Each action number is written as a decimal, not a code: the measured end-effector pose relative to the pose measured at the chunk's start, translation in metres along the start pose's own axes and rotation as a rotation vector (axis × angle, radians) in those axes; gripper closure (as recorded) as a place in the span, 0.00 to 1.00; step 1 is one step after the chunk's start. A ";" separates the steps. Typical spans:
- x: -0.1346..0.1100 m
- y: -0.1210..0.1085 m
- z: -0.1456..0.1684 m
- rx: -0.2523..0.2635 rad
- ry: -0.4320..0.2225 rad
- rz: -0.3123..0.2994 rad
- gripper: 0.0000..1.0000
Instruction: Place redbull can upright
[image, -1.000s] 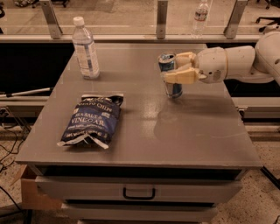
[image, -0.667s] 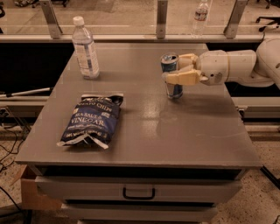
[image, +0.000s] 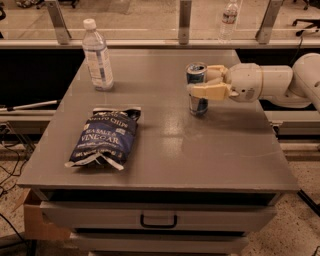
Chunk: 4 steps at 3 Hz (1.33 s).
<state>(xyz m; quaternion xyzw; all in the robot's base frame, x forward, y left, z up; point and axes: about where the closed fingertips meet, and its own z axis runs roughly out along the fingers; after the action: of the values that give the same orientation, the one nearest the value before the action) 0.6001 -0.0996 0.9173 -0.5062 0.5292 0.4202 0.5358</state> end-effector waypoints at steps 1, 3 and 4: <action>0.003 0.001 0.000 0.002 -0.026 0.011 1.00; 0.006 0.001 -0.003 0.000 -0.072 0.032 0.46; 0.006 0.001 -0.003 -0.003 -0.081 0.036 0.15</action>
Offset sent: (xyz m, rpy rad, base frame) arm 0.0000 -0.0098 -0.0081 0.0753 0.0203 -0.0107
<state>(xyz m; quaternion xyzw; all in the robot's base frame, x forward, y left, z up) 0.5996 -0.1031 0.9117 -0.4801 0.5153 0.4507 0.5485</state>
